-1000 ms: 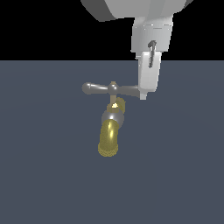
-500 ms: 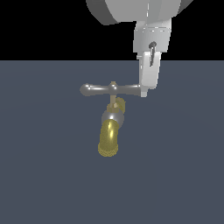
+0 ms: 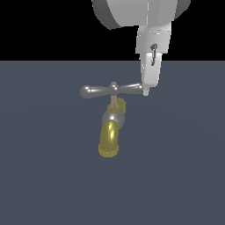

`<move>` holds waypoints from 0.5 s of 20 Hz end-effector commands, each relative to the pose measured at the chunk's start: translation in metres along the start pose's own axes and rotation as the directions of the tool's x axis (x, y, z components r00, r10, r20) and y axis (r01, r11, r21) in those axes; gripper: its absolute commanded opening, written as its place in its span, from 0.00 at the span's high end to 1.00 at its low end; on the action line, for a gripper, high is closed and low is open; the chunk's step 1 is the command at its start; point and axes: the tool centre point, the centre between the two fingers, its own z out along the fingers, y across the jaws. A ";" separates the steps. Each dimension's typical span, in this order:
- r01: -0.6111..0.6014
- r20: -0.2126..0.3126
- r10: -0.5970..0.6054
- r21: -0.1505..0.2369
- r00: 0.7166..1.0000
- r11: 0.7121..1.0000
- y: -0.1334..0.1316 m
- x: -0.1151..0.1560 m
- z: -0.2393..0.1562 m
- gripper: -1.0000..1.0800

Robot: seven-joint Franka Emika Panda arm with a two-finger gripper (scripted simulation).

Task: Turn on the faucet by rotating a designated handle.

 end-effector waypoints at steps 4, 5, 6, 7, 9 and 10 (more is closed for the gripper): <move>-0.005 0.001 0.005 -0.002 1.000 1.000 0.008 -0.004 0.000 1.00; -0.005 0.001 0.005 -0.002 1.000 1.000 0.011 -0.002 0.000 1.00; -0.004 0.001 0.004 -0.002 1.000 1.000 0.014 0.001 0.000 1.00; -0.004 0.001 0.004 -0.002 1.000 1.000 0.017 0.003 0.000 1.00; -0.003 0.001 0.003 -0.003 1.000 1.000 0.023 0.007 0.000 1.00; -0.003 0.001 0.003 -0.003 1.000 1.000 0.026 0.009 0.000 1.00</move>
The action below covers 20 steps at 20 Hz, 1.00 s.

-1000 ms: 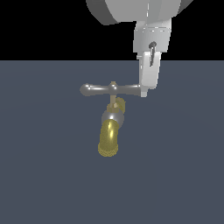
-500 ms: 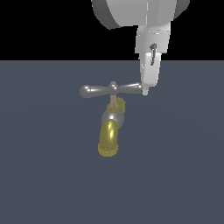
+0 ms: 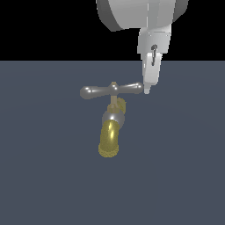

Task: Turn on the faucet by rotating a designated handle.

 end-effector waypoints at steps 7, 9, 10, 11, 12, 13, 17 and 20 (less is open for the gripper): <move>0.020 -0.002 -0.020 -0.006 1.000 1.000 0.026 0.029 -0.001 1.00; 0.021 -0.002 -0.021 -0.007 1.000 1.000 0.032 0.034 -0.001 1.00; 0.021 -0.002 -0.021 -0.007 1.000 1.000 0.034 0.036 -0.001 1.00; 0.021 -0.002 -0.021 -0.007 1.000 1.000 0.037 0.038 -0.001 1.00; 0.022 -0.002 -0.022 -0.008 1.000 1.000 0.040 0.040 -0.002 1.00; 0.022 -0.002 -0.022 -0.008 1.000 1.000 0.043 0.042 -0.001 1.00; 0.022 -0.002 -0.022 -0.009 1.000 1.000 0.054 0.050 -0.002 1.00; 0.023 -0.001 -0.023 -0.010 1.000 1.000 0.062 0.057 -0.002 1.00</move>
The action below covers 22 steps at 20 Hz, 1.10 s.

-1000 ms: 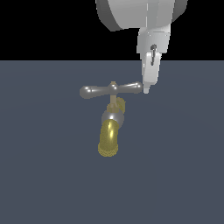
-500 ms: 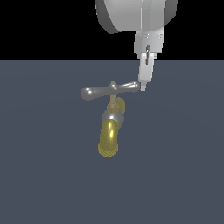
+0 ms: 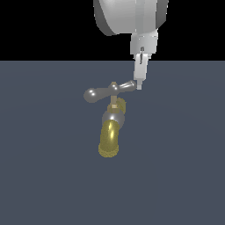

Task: Turn on the faucet by rotating a designated handle.

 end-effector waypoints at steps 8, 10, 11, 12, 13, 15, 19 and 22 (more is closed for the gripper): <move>0.017 -0.004 -0.017 -0.002 1.000 1.000 0.006 0.049 -0.001 1.00; 0.022 -0.006 -0.022 -0.003 1.000 1.000 0.007 0.063 -0.001 1.00; 0.024 -0.007 -0.024 -0.003 1.000 1.000 0.008 0.071 -0.002 1.00; 0.026 -0.007 -0.026 -0.004 1.000 1.000 0.008 0.078 -0.002 1.00; 0.029 -0.008 -0.029 -0.004 1.000 1.000 0.009 0.085 -0.002 1.00; 0.033 -0.009 -0.033 -0.005 0.999 0.999 0.010 0.099 -0.003 1.00; -0.028 0.012 0.028 -0.010 1.000 1.000 0.020 0.060 -0.001 1.00; -0.019 0.009 0.019 -0.009 1.000 1.000 0.011 0.077 -0.001 1.00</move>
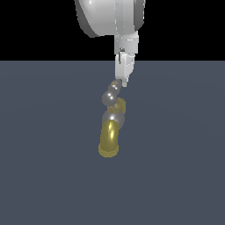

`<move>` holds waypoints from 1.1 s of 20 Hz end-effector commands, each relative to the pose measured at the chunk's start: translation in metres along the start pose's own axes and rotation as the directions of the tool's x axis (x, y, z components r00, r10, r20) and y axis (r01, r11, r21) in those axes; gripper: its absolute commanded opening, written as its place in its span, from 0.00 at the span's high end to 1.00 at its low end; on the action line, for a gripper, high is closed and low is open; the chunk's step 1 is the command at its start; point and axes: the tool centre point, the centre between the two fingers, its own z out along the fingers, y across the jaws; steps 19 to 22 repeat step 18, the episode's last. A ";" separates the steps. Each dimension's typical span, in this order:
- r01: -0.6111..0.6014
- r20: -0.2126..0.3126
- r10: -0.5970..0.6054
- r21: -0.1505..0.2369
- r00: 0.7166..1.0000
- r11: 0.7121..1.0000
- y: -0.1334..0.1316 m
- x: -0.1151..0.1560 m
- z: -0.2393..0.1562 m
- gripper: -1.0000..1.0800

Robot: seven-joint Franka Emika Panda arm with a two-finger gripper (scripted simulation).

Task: Turn on the faucet by rotating a designated handle.

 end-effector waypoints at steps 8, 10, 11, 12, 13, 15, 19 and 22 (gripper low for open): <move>0.045 -0.015 -0.044 0.004 0.999 0.999 -0.033 0.063 -0.002 1.00; 0.051 -0.018 -0.051 0.005 0.999 0.999 -0.041 0.075 -0.003 1.00; 0.055 -0.019 -0.055 0.005 0.998 0.998 -0.044 0.081 -0.003 1.00; 0.058 -0.020 -0.058 0.005 0.998 0.998 -0.048 0.087 -0.003 1.00; 0.062 -0.022 -0.062 0.005 0.998 0.998 -0.052 0.094 -0.004 1.00; 0.069 -0.024 -0.069 0.005 0.997 0.998 -0.060 0.106 -0.004 1.00; 0.076 -0.027 -0.076 0.005 0.997 0.997 -0.068 0.119 -0.005 1.00; 0.076 -0.027 -0.076 0.005 0.997 0.997 -0.068 0.119 -0.005 1.00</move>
